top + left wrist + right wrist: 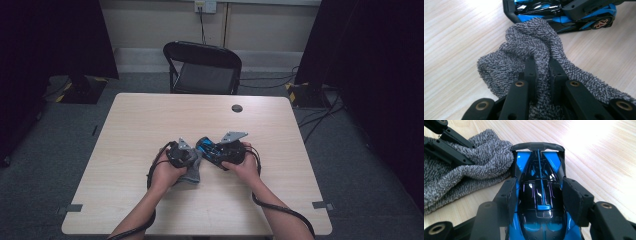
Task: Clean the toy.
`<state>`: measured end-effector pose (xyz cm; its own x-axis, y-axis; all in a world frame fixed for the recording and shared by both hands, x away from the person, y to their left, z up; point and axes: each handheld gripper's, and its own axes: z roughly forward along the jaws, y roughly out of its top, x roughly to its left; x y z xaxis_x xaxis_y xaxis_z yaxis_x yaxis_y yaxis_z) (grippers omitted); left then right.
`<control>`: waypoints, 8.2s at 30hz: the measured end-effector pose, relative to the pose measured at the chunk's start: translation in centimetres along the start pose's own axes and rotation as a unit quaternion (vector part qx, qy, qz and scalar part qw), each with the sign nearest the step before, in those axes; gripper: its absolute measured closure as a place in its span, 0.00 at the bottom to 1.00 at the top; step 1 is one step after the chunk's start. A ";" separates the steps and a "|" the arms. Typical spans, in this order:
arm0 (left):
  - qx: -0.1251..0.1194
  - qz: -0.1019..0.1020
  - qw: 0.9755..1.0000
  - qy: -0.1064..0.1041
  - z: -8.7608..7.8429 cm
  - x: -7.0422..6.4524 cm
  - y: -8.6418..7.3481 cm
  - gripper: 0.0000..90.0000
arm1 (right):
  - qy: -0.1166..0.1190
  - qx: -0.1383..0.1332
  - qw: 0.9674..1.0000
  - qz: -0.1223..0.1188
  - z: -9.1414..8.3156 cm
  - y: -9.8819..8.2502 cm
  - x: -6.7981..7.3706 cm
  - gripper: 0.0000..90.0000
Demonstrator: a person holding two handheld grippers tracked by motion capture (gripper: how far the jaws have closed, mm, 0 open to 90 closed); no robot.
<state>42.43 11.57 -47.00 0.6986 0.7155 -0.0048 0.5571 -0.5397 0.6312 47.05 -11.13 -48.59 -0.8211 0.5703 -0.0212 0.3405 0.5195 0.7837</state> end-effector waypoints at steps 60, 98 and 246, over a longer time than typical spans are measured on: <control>-0.018 0.079 0.994 -0.079 1.0 -7.5 2.2 0.88 | 0.002 0.005 1.000 0.000 -0.2 0.0 -0.1 0.52; -0.046 0.120 0.982 -0.137 0.1 -9.8 1.5 0.85 | 0.010 -0.001 1.000 0.001 -0.4 -0.3 -0.3 0.52; -0.126 0.071 0.986 -0.084 7.2 -1.5 5.3 0.10 | 0.072 0.070 0.994 -0.039 -7.8 -5.9 5.4 0.84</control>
<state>47.58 4.46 -49.25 0.8378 0.5458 -0.0170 0.3339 -0.4874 0.8068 37.01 -16.11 -48.46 -0.9015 0.4324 0.0189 0.3252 0.6479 0.6888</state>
